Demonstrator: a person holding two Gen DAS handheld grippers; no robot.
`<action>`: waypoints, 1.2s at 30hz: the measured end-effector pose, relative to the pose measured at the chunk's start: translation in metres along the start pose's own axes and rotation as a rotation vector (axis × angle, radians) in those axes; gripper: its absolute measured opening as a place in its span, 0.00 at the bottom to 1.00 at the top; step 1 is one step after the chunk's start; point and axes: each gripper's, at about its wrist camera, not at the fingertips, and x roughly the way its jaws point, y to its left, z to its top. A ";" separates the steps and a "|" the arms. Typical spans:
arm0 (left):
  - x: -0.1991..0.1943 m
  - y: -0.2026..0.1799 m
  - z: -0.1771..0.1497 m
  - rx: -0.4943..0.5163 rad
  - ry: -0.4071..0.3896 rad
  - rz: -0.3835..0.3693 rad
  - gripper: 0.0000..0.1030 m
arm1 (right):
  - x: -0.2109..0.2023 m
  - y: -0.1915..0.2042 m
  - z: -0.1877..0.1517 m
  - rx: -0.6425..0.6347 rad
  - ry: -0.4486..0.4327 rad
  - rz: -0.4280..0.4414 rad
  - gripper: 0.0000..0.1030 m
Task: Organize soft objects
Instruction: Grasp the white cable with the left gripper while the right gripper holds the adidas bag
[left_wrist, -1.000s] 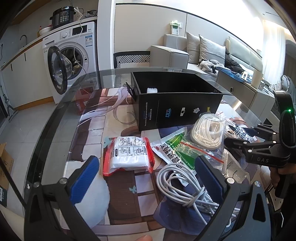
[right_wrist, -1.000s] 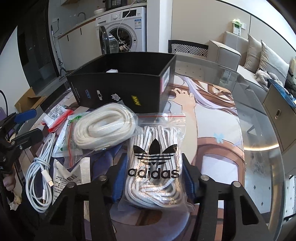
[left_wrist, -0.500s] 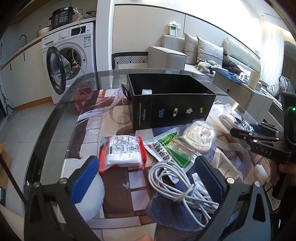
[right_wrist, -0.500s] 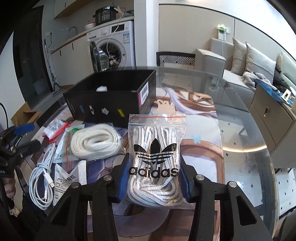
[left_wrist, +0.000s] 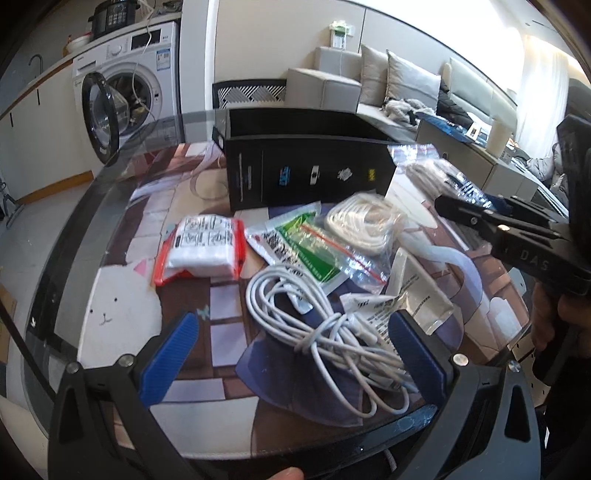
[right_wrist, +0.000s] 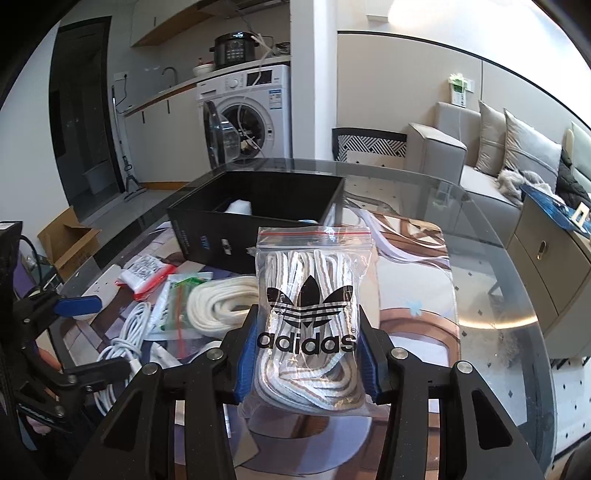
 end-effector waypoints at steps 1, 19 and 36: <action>0.001 0.000 -0.001 -0.005 0.006 0.002 1.00 | 0.000 0.001 0.000 -0.002 -0.001 0.002 0.45; 0.006 0.002 -0.007 -0.029 0.075 0.002 1.00 | 0.002 0.008 0.000 -0.018 -0.001 0.010 0.45; 0.002 0.008 -0.012 -0.012 0.009 0.030 0.77 | 0.001 0.009 -0.001 -0.028 -0.004 0.010 0.45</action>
